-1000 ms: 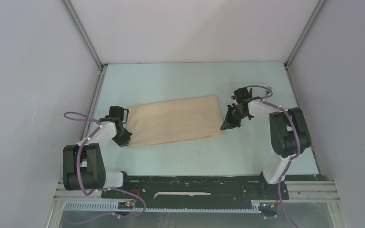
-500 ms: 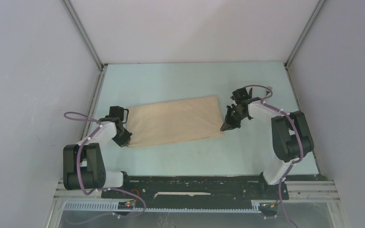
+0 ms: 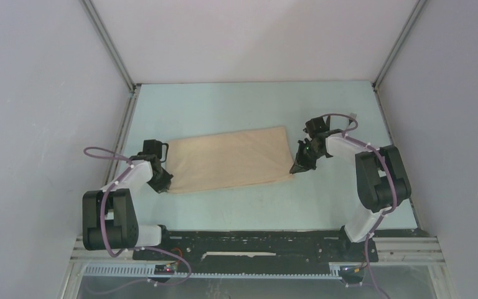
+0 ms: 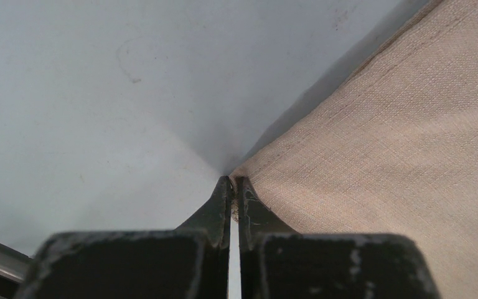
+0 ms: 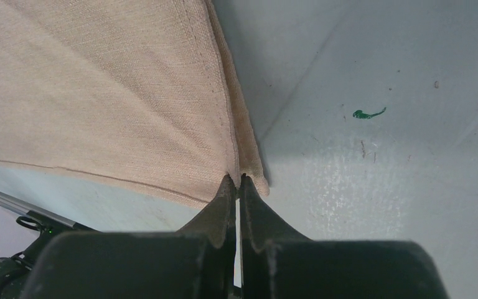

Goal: Fold the napkin into a case and place the utensils inside
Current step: Fold and flatten the napkin at the center of the board.

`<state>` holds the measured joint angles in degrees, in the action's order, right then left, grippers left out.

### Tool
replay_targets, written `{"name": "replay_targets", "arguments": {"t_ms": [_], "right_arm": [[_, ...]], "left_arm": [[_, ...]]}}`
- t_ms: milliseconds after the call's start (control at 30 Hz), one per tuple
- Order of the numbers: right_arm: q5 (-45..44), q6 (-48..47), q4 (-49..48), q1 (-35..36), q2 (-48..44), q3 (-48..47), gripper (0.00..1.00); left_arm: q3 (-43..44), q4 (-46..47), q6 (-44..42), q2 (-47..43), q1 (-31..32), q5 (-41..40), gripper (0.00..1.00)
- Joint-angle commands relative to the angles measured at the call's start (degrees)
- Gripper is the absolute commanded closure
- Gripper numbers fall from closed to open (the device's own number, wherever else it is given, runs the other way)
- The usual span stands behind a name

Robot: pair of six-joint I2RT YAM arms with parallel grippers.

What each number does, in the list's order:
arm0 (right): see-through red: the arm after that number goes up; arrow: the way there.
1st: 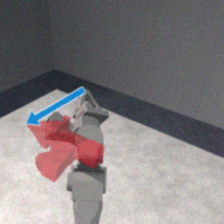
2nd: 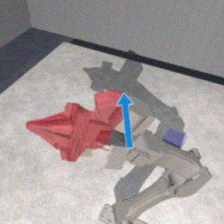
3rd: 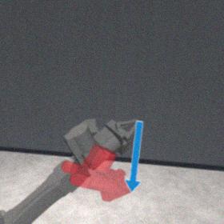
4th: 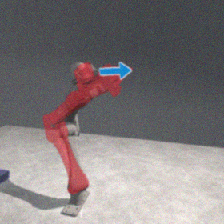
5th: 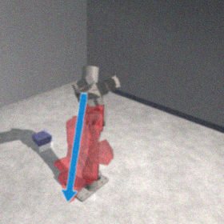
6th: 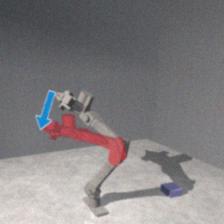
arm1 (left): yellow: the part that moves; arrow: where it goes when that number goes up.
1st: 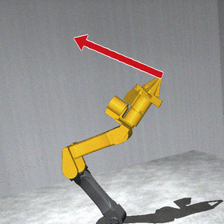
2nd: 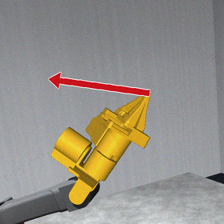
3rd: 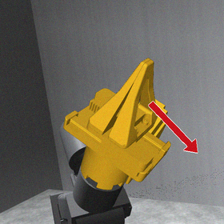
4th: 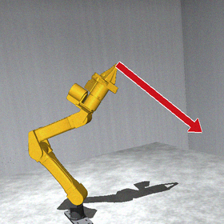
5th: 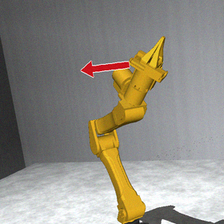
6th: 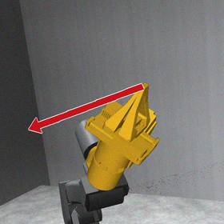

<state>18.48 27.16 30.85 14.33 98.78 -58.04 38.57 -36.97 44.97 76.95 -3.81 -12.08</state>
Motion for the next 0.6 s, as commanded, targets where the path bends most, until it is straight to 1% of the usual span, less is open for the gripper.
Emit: {"name": "replay_targets", "arguments": {"t_ms": [0, 100, 467, 567], "right_arm": [[-1.64, -0.70, -0.21, -0.70, 0.48, 0.15, 1.00], [-1.70, -0.68, -0.17, -0.41, 0.73, 0.19, 1.00], [-1.34, -0.32, -0.55, 0.01, 0.23, 0.16, 1.00], [-1.25, -0.33, -0.67, -0.09, 0.19, 0.13, 1.00]], "left_arm": [[-2.02, -1.53, -0.75, -1.28, -0.11, 0.32, 1.00], [-2.42, -1.90, 0.07, -2.37, -0.14, 1.94, 1.00], [-4.03, -4.00, 2.05, -4.89, -0.10, 0.07, 1.00], [-4.19, -4.89, 3.01, -6.74, -0.14, 0.13, 0.97]]}}
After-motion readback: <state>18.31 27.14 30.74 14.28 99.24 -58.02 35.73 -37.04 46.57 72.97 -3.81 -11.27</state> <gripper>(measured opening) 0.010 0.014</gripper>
